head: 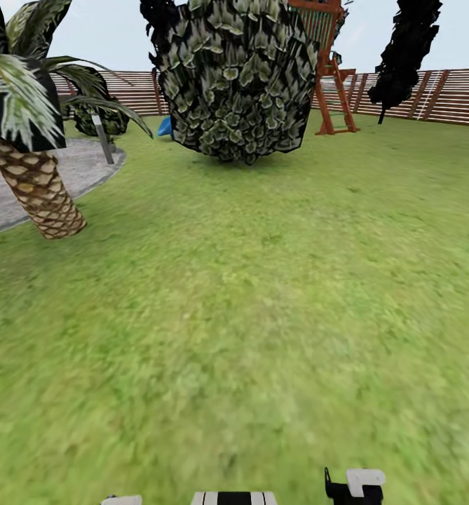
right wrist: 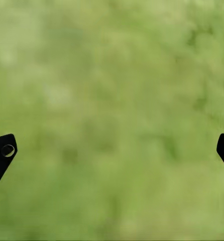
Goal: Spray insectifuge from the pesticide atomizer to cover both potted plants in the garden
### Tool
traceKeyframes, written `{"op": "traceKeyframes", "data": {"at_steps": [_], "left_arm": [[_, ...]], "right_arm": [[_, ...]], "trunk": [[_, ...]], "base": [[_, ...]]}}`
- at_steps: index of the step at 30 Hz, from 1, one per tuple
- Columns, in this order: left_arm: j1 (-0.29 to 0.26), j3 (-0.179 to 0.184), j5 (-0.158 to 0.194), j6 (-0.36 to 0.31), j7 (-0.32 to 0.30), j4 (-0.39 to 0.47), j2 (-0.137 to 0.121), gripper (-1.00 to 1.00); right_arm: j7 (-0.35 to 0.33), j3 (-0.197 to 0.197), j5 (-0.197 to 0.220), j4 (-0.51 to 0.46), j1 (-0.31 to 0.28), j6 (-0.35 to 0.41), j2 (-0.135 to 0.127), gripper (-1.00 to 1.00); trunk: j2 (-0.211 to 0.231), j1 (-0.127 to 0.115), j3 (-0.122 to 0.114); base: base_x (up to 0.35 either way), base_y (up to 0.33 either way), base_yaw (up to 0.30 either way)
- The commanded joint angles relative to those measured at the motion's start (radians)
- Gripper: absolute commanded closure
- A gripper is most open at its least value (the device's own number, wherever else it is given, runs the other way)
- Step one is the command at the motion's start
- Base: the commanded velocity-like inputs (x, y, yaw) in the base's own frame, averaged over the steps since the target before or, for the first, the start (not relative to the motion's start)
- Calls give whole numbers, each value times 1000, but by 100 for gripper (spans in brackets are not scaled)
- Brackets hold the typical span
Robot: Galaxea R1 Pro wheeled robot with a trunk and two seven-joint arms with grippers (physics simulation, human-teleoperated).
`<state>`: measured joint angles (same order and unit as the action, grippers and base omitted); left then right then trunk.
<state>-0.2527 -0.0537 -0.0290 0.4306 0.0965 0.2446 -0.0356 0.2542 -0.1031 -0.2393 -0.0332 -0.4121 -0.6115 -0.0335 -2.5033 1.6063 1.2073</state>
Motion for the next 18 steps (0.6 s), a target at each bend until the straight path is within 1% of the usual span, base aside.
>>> {"op": "traceKeyframes", "data": {"at_steps": [1,11,18], "left_arm": [[0,-5,-3,4,0,-1,0,100],[0,-5,-3,4,0,-1,1,100],[0,-5,-3,4,0,-1,0,100]], "right_arm": [[3,-8,-11,1,-1,-3,0,-100],[4,-8,-11,1,-1,-4,0,-100],[3,-8,-11,1,-1,-4,0,-100]], "trunk": [[0,0,1],[0,0,-1],[0,0,-11]], "base": [[339,-126,0],[339,-126,1],[339,-126,94]]}}
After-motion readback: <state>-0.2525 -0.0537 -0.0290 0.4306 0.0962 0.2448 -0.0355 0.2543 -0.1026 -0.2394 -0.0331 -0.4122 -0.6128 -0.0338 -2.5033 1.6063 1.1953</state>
